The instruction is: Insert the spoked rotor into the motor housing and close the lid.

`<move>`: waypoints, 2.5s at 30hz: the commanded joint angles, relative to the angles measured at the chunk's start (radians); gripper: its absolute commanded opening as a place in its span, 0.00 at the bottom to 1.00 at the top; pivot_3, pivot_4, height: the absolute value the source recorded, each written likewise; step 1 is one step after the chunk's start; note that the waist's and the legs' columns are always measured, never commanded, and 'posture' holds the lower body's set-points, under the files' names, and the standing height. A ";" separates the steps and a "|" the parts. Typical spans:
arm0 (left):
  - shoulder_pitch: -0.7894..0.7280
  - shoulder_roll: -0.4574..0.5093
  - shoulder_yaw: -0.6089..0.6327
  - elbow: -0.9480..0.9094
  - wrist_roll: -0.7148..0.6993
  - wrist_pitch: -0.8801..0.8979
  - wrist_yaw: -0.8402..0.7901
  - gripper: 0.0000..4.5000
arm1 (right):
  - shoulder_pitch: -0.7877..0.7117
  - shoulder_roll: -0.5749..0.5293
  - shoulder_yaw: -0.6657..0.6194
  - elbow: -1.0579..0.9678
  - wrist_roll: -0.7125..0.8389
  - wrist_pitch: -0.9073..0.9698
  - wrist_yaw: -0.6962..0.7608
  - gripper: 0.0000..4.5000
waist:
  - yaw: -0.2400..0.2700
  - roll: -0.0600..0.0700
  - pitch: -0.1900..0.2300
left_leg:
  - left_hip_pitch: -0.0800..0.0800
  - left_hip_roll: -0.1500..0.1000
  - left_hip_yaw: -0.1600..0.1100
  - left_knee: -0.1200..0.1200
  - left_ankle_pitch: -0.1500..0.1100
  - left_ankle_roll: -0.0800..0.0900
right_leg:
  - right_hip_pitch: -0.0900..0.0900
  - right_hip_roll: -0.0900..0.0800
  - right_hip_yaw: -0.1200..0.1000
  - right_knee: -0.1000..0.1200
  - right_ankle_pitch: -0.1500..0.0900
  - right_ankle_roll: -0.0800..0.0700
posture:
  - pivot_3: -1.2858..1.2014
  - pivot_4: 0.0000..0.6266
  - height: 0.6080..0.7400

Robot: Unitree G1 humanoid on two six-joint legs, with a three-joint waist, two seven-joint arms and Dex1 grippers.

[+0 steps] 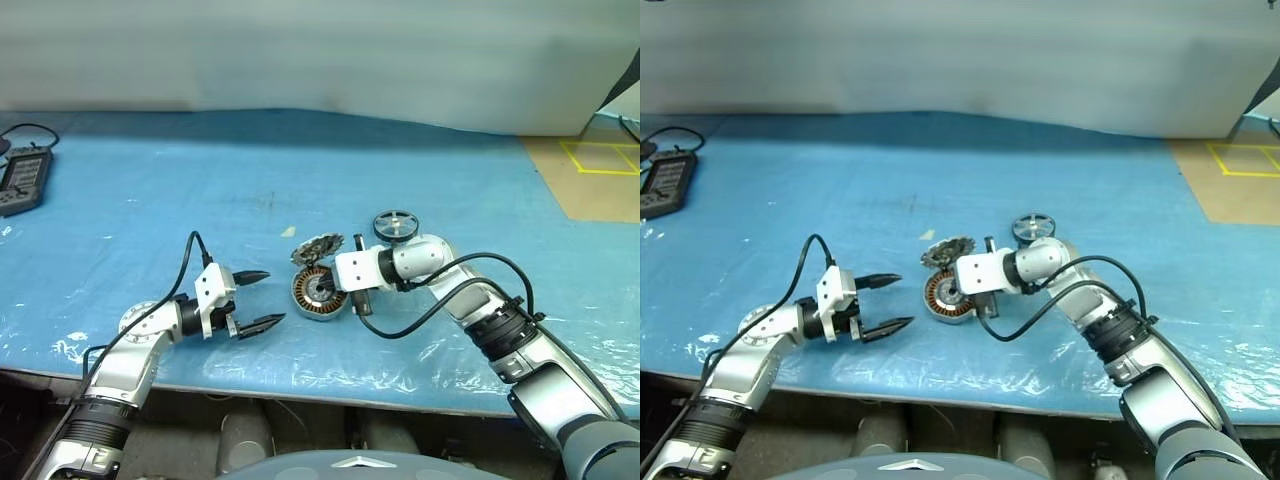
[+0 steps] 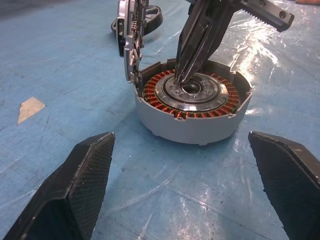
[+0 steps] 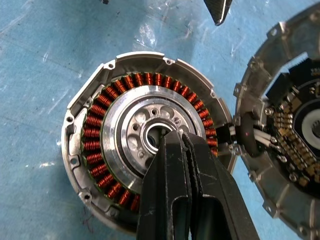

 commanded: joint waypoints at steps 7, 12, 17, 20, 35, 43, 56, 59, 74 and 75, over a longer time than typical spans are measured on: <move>-0.004 0.007 0.009 -0.046 -0.009 0.005 0.000 1.00 | 0.080 -0.050 0.094 0.155 -0.108 -0.011 0.022 0.01 | 0.001 -0.002 -0.005 | 0.000 0.000 0.000 0.000 0.000 0.000 | 0.000 0.000 0.000 -0.001 -0.001 0.002 | 0.52 0.24 1.00; -0.008 0.001 0.008 -0.020 -0.004 -0.013 -0.006 1.00 | 0.080 -0.067 0.040 0.094 -0.041 0.002 0.047 0.01 | 0.006 -0.002 -0.006 | 0.000 -0.001 0.000 -0.004 0.000 0.000 | 0.000 -0.001 0.000 -0.002 -0.001 0.002 | 0.52 0.24 1.00; -0.008 -0.003 0.004 -0.004 0.000 -0.029 -0.009 1.00 | 0.079 -0.062 0.002 0.066 -0.008 -0.016 0.036 0.01 | 0.009 -0.001 -0.006 | -0.003 -0.001 0.000 -0.006 0.000 0.000 | -0.003 -0.001 0.000 -0.004 -0.001 0.002 | 0.52 0.24 1.00; -0.010 -0.008 0.001 0.008 0.002 -0.038 -0.011 1.00 | 0.082 -0.062 0.001 0.086 -0.014 -0.049 0.022 0.01 | 0.009 -0.001 -0.006 | -0.004 -0.001 0.001 -0.009 0.000 0.000 | -0.003 -0.001 -0.001 -0.007 0.001 -0.003 | 0.52 0.24 1.00; -0.011 -0.011 0.005 -0.007 0.003 -0.028 -0.007 1.00 | -0.002 -0.148 -0.082 -0.159 0.092 0.124 0.141 0.01 | 0.008 0.003 0.003 | -0.006 -0.001 0.001 -0.014 -0.001 -0.001 | -0.002 0.000 -0.003 -0.018 0.003 -0.004 | 0.52 0.24 1.00; -0.017 -0.014 0.003 0.012 0.004 -0.038 -0.015 1.00 | 0.027 -0.144 -0.080 -0.251 0.085 0.200 0.112 0.01 | 0.001 0.004 0.006 | -0.021 0.001 0.001 -0.014 0.001 -0.007 | -0.017 0.003 -0.003 -0.015 0.007 -0.001 | 0.52 0.24 1.00; -0.010 -0.023 -0.003 0.026 0.006 -0.058 -0.019 1.00 | 0.009 -0.166 -0.126 -0.307 0.131 0.270 0.121 0.01 | 0.003 0.004 0.006 | -0.020 0.001 0.001 -0.009 0.000 -0.008 | -0.018 0.002 -0.003 -0.008 0.006 -0.001 | 0.52 0.24 1.00; -0.008 -0.023 -0.002 0.015 0.003 -0.052 -0.017 1.00 | -0.001 -0.167 -0.129 -0.315 0.132 0.286 0.119 0.01 | 0.002 0.005 0.007 | -0.019 0.001 0.001 -0.006 0.000 -0.008 | -0.019 0.002 -0.003 -0.002 0.006 -0.002 | 0.52 0.24 1.00; -0.011 -0.018 0.001 -0.028 0.000 -0.012 -0.005 1.00 | 0.026 -0.166 -0.090 -0.213 0.082 0.247 0.095 0.01 | 0.002 0.005 0.007 | -0.020 0.002 0.001 0.001 0.000 -0.008 | -0.019 0.002 -0.002 0.001 0.003 -0.006 | 0.52 0.24 1.00; -0.010 -0.018 0.001 -0.029 0.000 -0.011 -0.005 1.00 | 0.029 -0.166 -0.088 -0.208 0.079 0.242 0.093 0.01 | 0.002 0.005 0.007 | -0.020 0.002 0.001 0.001 0.000 -0.008 | -0.019 0.002 -0.002 0.001 0.004 -0.006 | 0.52 0.24 1.00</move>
